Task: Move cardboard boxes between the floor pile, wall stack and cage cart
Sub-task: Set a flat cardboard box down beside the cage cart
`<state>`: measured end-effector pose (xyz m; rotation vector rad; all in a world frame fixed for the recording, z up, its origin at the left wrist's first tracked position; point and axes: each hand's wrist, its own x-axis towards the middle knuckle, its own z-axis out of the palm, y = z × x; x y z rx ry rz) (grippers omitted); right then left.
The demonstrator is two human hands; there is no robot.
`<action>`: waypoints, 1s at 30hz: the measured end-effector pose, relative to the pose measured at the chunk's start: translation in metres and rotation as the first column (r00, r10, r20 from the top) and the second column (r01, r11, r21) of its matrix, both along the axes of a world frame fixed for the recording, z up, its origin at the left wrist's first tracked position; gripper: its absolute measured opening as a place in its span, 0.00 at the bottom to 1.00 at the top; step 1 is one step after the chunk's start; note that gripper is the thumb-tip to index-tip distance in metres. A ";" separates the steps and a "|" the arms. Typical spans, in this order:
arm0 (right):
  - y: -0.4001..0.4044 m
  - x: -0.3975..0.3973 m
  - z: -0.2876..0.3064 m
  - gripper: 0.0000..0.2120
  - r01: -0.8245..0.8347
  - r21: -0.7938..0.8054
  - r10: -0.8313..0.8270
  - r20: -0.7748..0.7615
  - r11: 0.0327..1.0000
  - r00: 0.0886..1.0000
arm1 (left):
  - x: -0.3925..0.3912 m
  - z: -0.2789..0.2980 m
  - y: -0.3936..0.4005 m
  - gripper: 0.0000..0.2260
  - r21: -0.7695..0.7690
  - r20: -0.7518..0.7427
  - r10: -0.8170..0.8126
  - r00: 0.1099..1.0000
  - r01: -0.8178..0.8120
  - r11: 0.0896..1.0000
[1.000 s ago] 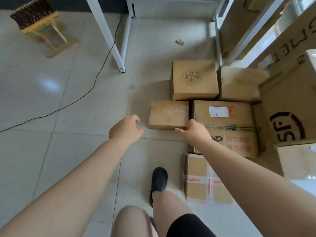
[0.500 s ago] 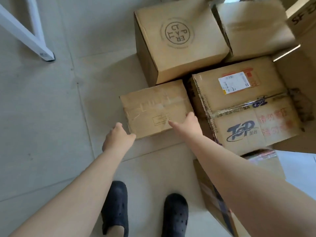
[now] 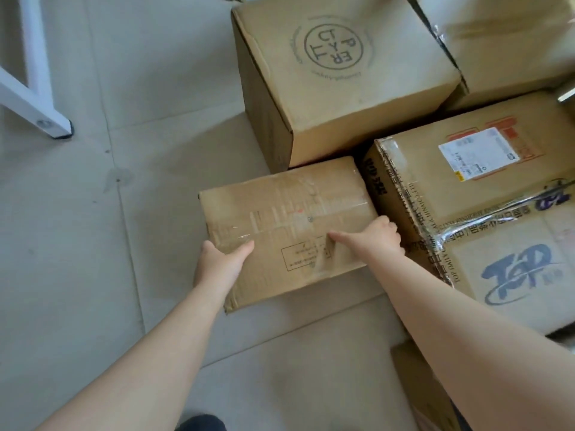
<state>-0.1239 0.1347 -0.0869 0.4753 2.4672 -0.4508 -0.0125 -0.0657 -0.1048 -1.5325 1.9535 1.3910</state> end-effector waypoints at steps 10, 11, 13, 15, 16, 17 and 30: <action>0.030 0.057 0.286 0.43 0.234 -0.145 -0.240 -0.031 0.961 0.970 | 0.010 0.308 0.007 0.30 -0.151 -0.068 -0.086 0.994 0.075 0.986; 0.038 0.062 0.327 0.42 0.268 -0.157 -0.277 -0.038 0.951 0.960 | 0.006 0.352 0.014 0.31 -0.157 -0.076 -0.114 0.991 0.101 0.982; 0.057 0.072 0.406 0.40 0.351 -0.197 -0.370 -0.067 0.915 0.927 | -0.005 0.438 0.026 0.28 -0.186 -0.117 -0.192 0.974 0.169 0.968; 0.080 0.083 0.480 0.39 0.429 -0.236 -0.465 -0.124 0.872 0.877 | -0.014 0.515 0.047 0.26 -0.212 -0.172 -0.291 0.941 0.253 0.944; 0.095 0.089 0.511 0.38 0.456 -0.255 -0.503 -0.165 0.853 0.848 | -0.018 0.548 0.060 0.28 -0.233 -0.202 -0.346 0.916 0.298 0.926; 0.110 0.096 0.542 0.37 0.487 -0.277 -0.545 -0.198 0.828 0.814 | -0.023 0.578 0.076 0.30 -0.251 -0.228 -0.398 0.889 0.341 0.906; 0.360 0.206 0.724 0.34 0.717 -0.414 -0.803 -0.484 0.560 0.348 | -0.013 0.749 0.339 0.32 -0.274 -0.547 -0.704 0.453 0.698 0.662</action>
